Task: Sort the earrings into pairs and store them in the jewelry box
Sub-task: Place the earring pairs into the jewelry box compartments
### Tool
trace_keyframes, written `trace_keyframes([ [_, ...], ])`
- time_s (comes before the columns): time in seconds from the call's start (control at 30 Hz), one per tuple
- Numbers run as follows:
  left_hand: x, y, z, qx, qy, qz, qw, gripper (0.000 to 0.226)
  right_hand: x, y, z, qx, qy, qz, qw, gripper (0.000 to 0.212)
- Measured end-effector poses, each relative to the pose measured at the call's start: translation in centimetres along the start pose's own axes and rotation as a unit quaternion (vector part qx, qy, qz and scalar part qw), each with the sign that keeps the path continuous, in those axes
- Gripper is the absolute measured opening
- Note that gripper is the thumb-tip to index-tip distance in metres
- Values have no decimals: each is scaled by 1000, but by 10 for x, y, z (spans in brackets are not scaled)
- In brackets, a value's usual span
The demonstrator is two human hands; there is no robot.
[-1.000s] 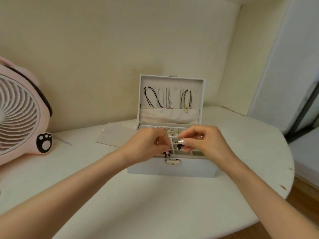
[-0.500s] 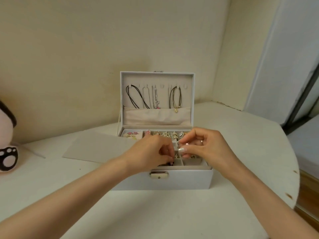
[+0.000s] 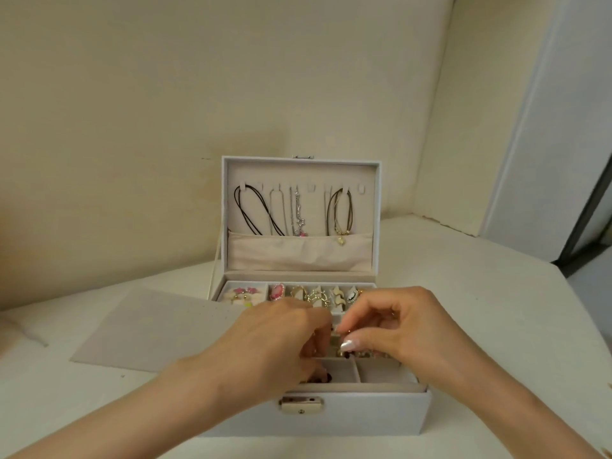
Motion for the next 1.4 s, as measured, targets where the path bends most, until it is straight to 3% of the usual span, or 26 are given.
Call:
trace_keyframes([
  [0.23,1,26,-32,-26,52,87,995,14,4,-25,-2,-101,10,-98,990,14],
  [0.43,-5,27,-36,-33,53,108,992,19,-2,-40,3,-201,27,-158,966,7],
  [0.67,-9,28,-28,-75,32,93,992,20,-5,-44,-11,-228,127,-126,957,7],
  [0.83,-18,26,-19,-102,-9,54,993,15,-2,-44,-11,-224,150,-77,960,13],
  [0.97,-25,20,-20,-66,-47,32,996,36,0,-38,-9,-209,146,-41,966,10],
  [1.2,-33,17,-17,-35,-68,17,997,49,-7,-48,-9,-242,153,-98,953,8],
  [1.4,-37,15,-13,-12,-65,10,998,38,-4,-41,-4,-305,153,-118,933,19],
])
Point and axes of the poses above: each hand's wrist, its own x-axis towards the middle knuckle, its own y-axis out of the back of the hand, z = x × y, the point moved 10 cm from there along x, towards the middle knuckle, and after that the axes turned 14 degrees about z, right-handed, at the moved point
